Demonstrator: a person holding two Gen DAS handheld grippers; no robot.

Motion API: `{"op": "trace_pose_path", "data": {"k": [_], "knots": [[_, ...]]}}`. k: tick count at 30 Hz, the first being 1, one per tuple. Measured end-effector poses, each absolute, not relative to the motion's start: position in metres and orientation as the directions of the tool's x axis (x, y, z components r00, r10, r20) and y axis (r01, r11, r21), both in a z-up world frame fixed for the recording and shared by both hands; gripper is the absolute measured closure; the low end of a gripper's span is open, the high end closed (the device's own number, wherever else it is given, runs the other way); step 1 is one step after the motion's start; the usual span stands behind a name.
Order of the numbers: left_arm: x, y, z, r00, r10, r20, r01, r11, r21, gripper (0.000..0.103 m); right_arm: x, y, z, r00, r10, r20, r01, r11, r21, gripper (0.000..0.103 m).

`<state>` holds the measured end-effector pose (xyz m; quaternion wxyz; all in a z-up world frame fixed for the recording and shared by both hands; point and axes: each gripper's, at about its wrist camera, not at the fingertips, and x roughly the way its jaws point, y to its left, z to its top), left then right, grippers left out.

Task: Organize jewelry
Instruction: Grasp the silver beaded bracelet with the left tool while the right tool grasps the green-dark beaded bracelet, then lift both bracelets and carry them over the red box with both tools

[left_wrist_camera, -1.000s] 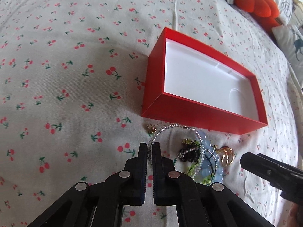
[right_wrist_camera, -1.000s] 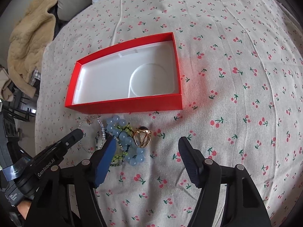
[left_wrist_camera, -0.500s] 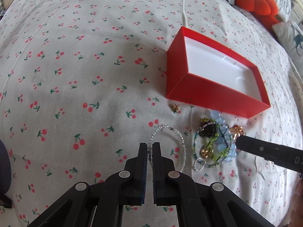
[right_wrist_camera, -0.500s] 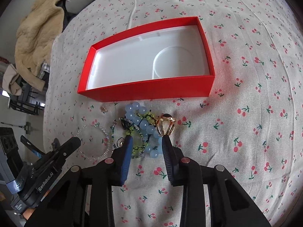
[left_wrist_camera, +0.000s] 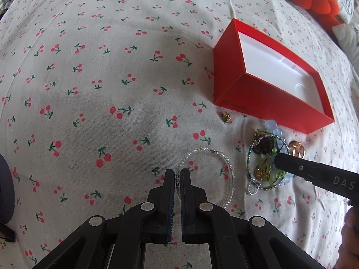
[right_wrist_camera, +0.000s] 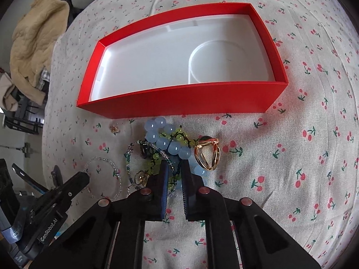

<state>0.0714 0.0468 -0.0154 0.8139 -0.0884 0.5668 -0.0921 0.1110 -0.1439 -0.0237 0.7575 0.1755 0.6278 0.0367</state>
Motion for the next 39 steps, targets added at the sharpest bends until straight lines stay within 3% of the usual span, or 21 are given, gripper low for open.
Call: {"op": "trace_pose_path", "data": {"k": [23, 31, 39], "knots": [[0.058, 0.033, 0.027, 0.426, -0.299, -0.854, 0.059, 0.951, -0.304, 0.103, 0.08, -0.135, 0.039, 0.328, 0.333, -0.884, 0.061, 0.927, 0.371, 0.098], [0.053, 0.025, 0.021, 0.407, -0.291, -0.866, 0.074, 0.955, -0.286, 0.103, 0.076, -0.163, 0.004, 0.197, 0.222, -0.955, 0.175, 0.951, 0.257, 0.096], [0.053, 0.023, 0.018, 0.4, -0.295, -0.868, 0.081, 0.955, -0.287, 0.103, 0.078, -0.19, -0.005, 0.185, 0.263, -0.947, 0.246, 0.92, 0.304, 0.091]]}}
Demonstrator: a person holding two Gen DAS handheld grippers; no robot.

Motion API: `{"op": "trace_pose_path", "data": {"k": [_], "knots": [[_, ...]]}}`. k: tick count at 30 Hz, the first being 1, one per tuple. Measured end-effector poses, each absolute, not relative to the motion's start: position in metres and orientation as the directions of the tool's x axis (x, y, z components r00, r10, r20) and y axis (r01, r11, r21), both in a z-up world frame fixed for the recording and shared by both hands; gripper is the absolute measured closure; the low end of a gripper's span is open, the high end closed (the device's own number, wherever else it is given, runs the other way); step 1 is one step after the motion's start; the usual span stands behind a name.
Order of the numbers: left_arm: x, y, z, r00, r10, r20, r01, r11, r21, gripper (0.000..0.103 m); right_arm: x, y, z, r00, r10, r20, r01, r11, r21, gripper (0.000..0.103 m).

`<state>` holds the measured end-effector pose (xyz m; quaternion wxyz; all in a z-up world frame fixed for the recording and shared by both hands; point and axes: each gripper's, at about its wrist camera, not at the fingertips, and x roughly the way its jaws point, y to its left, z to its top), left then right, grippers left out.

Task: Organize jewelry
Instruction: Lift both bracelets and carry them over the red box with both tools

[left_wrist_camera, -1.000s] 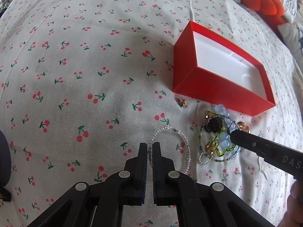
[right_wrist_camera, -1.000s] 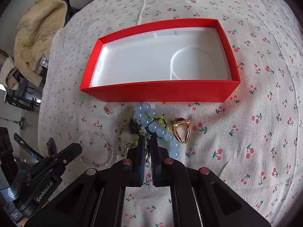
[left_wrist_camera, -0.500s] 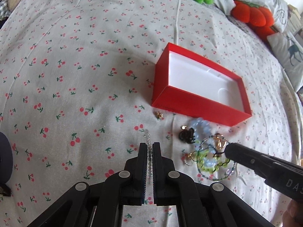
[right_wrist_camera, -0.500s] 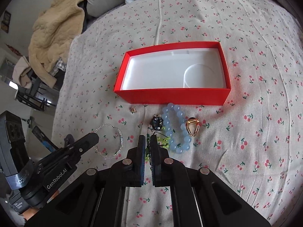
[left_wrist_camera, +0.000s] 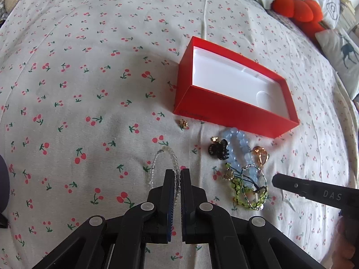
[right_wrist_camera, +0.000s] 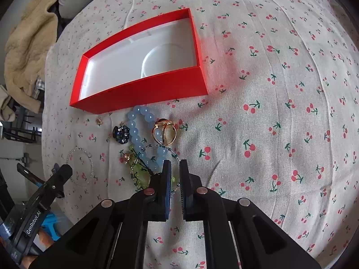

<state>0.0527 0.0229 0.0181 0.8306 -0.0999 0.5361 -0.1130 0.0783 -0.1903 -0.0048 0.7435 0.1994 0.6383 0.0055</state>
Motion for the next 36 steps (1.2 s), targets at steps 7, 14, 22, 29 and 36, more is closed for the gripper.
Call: {"op": "trace_pose_path", "data": {"k": [7, 14, 22, 29, 36], "knots": [[0.055, 0.022, 0.012, 0.387, -0.29, -0.875, 0.076, 0.956, -0.283, 0.103, 0.085, -0.184, -0.017, 0.156, 0.205, -0.966, 0.229, 0.944, 0.238, 0.083], [0.058, 0.025, 0.006, 0.372, -0.28, -0.885, 0.064, 0.959, -0.276, 0.103, 0.096, -0.149, -0.027, 0.162, 0.035, -0.986, 0.081, 0.995, 0.049, 0.098], [0.055, 0.032, 0.019, 0.397, -0.301, -0.867, 0.078, 0.952, -0.295, 0.103, 0.088, -0.151, 0.004, 0.234, 0.101, -0.967, 0.065, 0.991, 0.12, 0.101], [0.051, 0.032, 0.035, 0.428, -0.331, -0.841, 0.097, 0.942, -0.322, 0.103, 0.068, -0.157, 0.045, 0.334, 0.199, -0.921, 0.048, 0.973, 0.228, 0.101], [0.052, 0.023, 0.052, 0.465, -0.345, -0.815, 0.125, 0.937, -0.325, 0.103, 0.061, -0.164, 0.069, 0.404, 0.232, -0.885, 0.043, 0.961, 0.272, 0.101]]}}
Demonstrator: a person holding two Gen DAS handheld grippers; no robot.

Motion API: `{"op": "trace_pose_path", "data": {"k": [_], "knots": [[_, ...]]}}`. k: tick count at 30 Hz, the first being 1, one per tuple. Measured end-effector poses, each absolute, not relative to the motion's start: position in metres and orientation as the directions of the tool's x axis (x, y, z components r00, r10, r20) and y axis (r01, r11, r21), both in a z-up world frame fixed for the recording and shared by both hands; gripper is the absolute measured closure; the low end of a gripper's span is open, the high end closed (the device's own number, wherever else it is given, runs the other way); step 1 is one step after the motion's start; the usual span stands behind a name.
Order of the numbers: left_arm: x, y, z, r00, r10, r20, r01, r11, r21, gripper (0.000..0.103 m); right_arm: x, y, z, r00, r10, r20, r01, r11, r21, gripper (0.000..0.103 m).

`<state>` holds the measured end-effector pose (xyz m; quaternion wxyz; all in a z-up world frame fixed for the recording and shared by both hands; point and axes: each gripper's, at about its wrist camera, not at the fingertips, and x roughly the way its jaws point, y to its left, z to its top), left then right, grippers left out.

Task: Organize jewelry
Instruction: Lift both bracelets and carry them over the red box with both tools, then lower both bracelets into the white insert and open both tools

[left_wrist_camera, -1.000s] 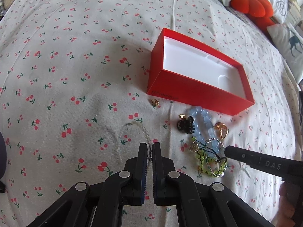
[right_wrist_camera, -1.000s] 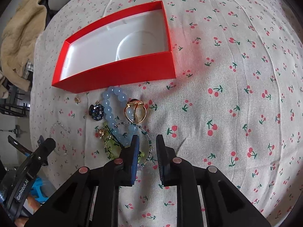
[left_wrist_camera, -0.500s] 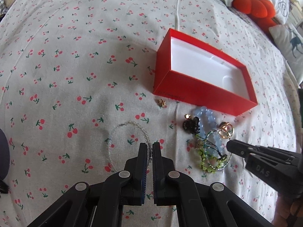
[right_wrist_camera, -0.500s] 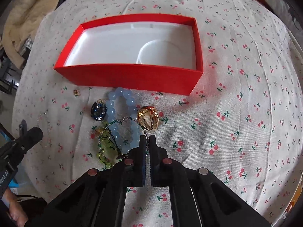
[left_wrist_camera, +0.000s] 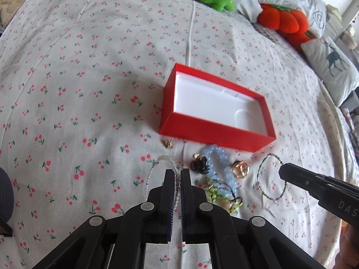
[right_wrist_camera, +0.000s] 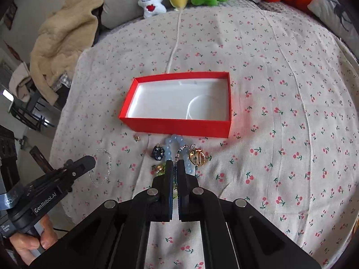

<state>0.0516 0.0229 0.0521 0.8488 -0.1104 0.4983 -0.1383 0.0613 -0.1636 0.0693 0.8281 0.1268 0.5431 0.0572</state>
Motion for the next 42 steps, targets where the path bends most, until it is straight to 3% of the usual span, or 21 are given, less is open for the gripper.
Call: {"op": "trace_pose_path", "data": {"k": [19, 28, 36, 42], "knots": [[0.114, -0.023, 0.072, 0.512, -0.566, -0.646, 0.285, 0.821, -0.494, 0.103, 0.135, -0.191, 0.085, 0.535, 0.291, -0.793, 0.116, 0.904, 0.411, 0.1], [0.139, -0.039, 0.054, 0.468, -0.624, -0.625, 0.304, 0.778, -0.55, 0.103, 0.162, -0.192, 0.064, 0.519, 0.314, -0.795, 0.111, 0.897, 0.427, 0.1], [0.156, -0.037, 0.028, 0.491, -0.431, -0.757, 0.2, 0.902, -0.383, 0.103, 0.166, -0.2, 0.034, 0.442, 0.203, -0.874, 0.166, 0.939, 0.302, 0.1], [0.16, -0.036, 0.018, 0.507, -0.345, -0.79, 0.185, 0.939, -0.291, 0.103, 0.169, -0.205, 0.025, 0.42, 0.183, -0.889, 0.179, 0.943, 0.279, 0.1]]}}
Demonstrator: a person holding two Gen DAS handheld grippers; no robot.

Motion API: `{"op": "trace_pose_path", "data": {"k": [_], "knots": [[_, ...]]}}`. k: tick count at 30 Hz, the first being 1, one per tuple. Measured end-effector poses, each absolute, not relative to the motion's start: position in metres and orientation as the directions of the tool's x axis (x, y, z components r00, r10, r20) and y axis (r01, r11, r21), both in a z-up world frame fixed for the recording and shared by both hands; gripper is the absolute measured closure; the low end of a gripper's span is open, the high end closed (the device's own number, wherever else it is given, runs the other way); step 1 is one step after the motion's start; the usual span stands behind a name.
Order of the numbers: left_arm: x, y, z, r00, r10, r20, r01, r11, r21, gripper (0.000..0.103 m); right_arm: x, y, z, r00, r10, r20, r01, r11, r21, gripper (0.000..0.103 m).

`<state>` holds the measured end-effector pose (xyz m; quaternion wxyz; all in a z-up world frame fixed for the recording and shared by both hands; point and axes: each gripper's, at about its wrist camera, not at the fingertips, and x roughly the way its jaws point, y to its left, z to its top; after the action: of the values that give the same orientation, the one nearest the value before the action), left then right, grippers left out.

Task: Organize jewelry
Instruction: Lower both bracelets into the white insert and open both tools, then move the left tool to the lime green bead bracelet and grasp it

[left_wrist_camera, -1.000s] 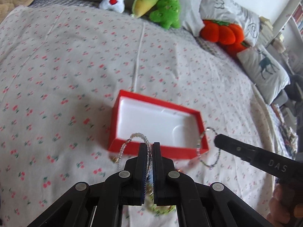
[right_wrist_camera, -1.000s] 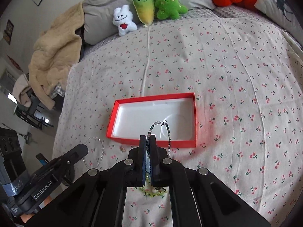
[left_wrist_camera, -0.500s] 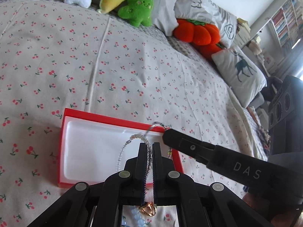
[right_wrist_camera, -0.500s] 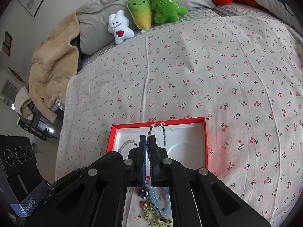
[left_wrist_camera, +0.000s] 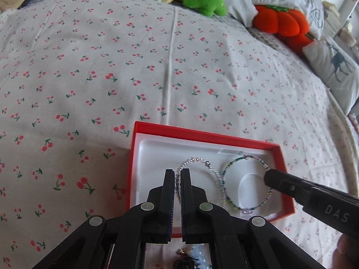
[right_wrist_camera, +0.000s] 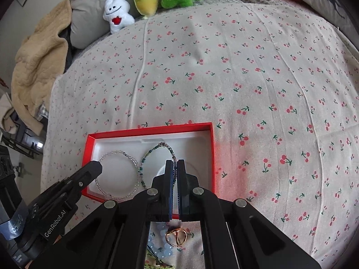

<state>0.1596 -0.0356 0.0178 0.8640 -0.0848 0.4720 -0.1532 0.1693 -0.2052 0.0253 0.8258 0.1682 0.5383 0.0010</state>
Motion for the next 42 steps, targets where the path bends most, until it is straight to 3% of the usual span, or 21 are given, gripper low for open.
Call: {"op": "trace_pose_path", "data": {"k": [4, 6, 8, 11, 18, 22, 25, 31, 42], "knots": [[0.158, -0.04, 0.019, 0.528, -0.309, -0.791, 0.196, 0.951, -0.24, 0.102, 0.168, -0.206, 0.026, 0.421, 0.161, -0.892, 0.178, 0.95, 0.256, 0.099], [0.156, -0.041, 0.022, 0.531, -0.302, -0.791, 0.201, 0.952, -0.229, 0.09, 0.167, -0.206, 0.029, 0.423, 0.153, -0.893, 0.175, 0.953, 0.246, 0.098], [0.151, -0.041, 0.026, 0.541, -0.306, -0.783, 0.208, 0.951, -0.228, 0.068, 0.164, -0.206, 0.035, 0.43, 0.149, -0.89, 0.167, 0.956, 0.241, 0.092], [0.142, -0.038, 0.034, 0.552, -0.302, -0.777, 0.217, 0.952, -0.215, 0.059, 0.157, -0.207, 0.043, 0.44, 0.138, -0.887, 0.163, 0.959, 0.23, 0.076], [0.119, -0.03, 0.044, 0.545, -0.301, -0.782, 0.223, 0.952, -0.211, 0.036, 0.139, -0.211, 0.056, 0.452, 0.122, -0.884, 0.168, 0.961, 0.218, 0.073], [0.105, -0.028, 0.044, 0.535, -0.282, -0.797, 0.218, 0.957, -0.193, 0.024, 0.125, -0.21, 0.061, 0.445, 0.106, -0.889, 0.163, 0.967, 0.197, 0.058], [0.097, -0.025, 0.04, 0.509, -0.275, -0.816, 0.208, 0.959, -0.193, 0.021, 0.115, -0.209, 0.064, 0.444, 0.103, -0.89, 0.159, 0.969, 0.191, 0.048], [0.082, -0.02, 0.031, 0.452, -0.283, -0.846, 0.198, 0.957, -0.215, 0.02, 0.093, -0.211, 0.069, 0.436, 0.08, -0.896, 0.162, 0.973, 0.165, 0.041], [0.063, -0.016, 0.026, 0.412, -0.271, -0.87, 0.202, 0.958, -0.202, 0.017, 0.064, -0.218, 0.06, 0.378, 0.041, -0.925, 0.174, 0.978, 0.114, 0.039]]}}
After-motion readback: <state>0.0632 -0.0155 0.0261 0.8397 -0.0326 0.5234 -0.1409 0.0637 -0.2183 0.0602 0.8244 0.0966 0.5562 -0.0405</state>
